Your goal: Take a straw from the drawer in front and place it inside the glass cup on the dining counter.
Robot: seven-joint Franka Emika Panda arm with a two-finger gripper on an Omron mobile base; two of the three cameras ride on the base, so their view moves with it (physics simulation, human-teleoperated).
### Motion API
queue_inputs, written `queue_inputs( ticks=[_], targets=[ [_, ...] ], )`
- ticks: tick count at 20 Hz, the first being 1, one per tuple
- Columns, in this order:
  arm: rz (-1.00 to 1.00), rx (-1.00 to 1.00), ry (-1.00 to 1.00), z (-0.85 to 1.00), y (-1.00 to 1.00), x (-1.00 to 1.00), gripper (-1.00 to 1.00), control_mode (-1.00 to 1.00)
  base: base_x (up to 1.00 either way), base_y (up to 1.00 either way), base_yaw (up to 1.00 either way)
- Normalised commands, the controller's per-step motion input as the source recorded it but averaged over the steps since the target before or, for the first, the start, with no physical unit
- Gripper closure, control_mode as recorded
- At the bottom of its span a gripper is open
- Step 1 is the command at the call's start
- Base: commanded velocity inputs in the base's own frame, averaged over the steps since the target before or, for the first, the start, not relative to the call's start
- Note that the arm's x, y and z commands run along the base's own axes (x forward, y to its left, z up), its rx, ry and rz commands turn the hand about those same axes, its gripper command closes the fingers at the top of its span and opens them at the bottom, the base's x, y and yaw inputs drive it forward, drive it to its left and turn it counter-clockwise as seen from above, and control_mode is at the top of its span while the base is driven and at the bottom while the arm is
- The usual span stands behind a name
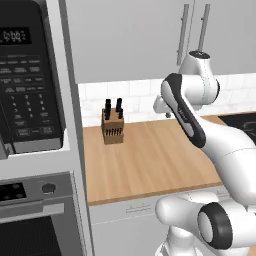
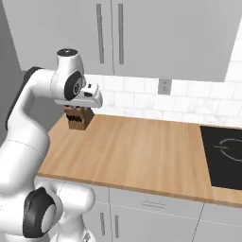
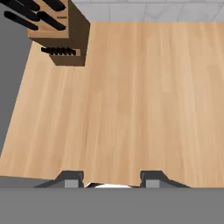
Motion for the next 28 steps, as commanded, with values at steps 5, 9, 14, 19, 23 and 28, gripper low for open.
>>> queue_inputs(
  ticks=[5,9,14,19,23,28],
  targets=[
    [0.00,0.00,0.00,0.00,0.00,0.00,-1.00,1.00,-0.31,0.00,0.00],
    [0.00,0.00,0.00,0.00,0.00,0.00,-1.00,1.00,-0.66,-0.05,0.17],
    [0.00,0.00,0.00,0.00,0.00,0.00,-1.00,1.00,-0.17,-0.33,0.41],
    [0.00,0.00,0.00,0.00,0.00,0.00,-1.00,1.00,0.00,-0.67,0.66],
    [0.00,0.00,0.00,0.00,0.00,0.00,-1.00,1.00,0.00,-0.69,0.67],
    [0.00,0.00,0.00,0.00,0.00,0.00,-1.00,1.00,0.00,-0.78,0.65]
  ],
)
